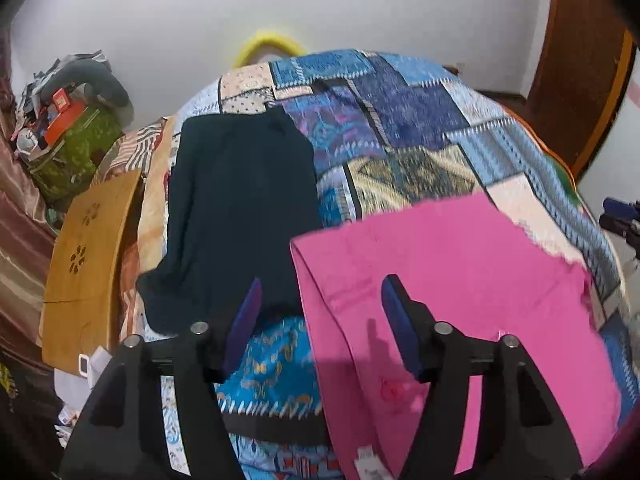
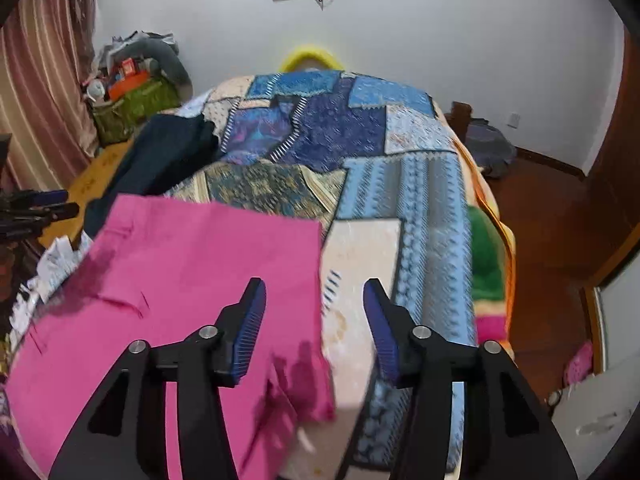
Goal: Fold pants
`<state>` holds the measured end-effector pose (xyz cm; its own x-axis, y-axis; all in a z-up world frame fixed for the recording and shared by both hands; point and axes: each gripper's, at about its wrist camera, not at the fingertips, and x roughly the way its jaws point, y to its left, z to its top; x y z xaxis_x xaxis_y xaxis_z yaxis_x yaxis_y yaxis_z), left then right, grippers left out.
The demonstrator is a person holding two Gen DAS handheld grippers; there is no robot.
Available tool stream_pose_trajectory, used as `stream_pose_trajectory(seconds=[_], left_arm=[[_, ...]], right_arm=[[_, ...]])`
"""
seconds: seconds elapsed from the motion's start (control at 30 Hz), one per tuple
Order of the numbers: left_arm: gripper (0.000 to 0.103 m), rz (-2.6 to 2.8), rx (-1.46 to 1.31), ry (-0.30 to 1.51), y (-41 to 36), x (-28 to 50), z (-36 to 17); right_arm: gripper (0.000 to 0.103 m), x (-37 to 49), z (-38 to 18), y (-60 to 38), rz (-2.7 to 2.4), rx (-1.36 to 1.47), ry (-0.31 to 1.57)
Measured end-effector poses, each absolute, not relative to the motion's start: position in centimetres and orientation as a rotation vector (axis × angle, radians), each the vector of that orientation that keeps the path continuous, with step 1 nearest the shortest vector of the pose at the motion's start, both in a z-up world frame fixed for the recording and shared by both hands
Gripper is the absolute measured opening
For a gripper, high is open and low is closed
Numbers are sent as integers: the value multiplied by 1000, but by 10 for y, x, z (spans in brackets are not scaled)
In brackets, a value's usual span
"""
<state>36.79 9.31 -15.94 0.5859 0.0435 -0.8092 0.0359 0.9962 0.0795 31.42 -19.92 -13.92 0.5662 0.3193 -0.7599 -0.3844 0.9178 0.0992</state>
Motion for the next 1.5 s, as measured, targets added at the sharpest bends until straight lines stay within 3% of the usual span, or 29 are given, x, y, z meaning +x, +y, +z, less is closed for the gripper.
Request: stream_pose_trajectory(seconds=[0.17, 0.5, 0.7, 0.83, 0.87, 0.9, 1.0, 1.3, 1.5], left_arm=[[64, 23, 65, 957, 104, 391, -168], [62, 43, 4, 1078, 125, 436, -222], [49, -2, -73, 1105, 132, 444, -240], [29, -20, -76, 1079, 131, 441, -238], [27, -19, -64, 1076, 128, 441, -238], [26, -13, -44, 1070, 126, 439, -237], [17, -2, -30, 1050, 121, 438, -236], [10, 27, 21, 1004, 117, 430, -220], [8, 67, 34, 1013, 117, 438, -213]], right_arm=[[54, 341, -149, -179, 445, -83, 887], [54, 422, -220, -146, 462, -14, 1111], [54, 456, -253, -132, 463, -59, 1194], [54, 463, -273, -124, 459, -93, 1204], [48, 462, -274, -122, 455, -101, 1179], [33, 461, -275, -120, 444, -117, 1161], [9, 461, -278, -115, 441, -123, 1171], [2, 458, -266, -112, 418, -177, 1094], [2, 450, -222, -126, 396, -158, 984]])
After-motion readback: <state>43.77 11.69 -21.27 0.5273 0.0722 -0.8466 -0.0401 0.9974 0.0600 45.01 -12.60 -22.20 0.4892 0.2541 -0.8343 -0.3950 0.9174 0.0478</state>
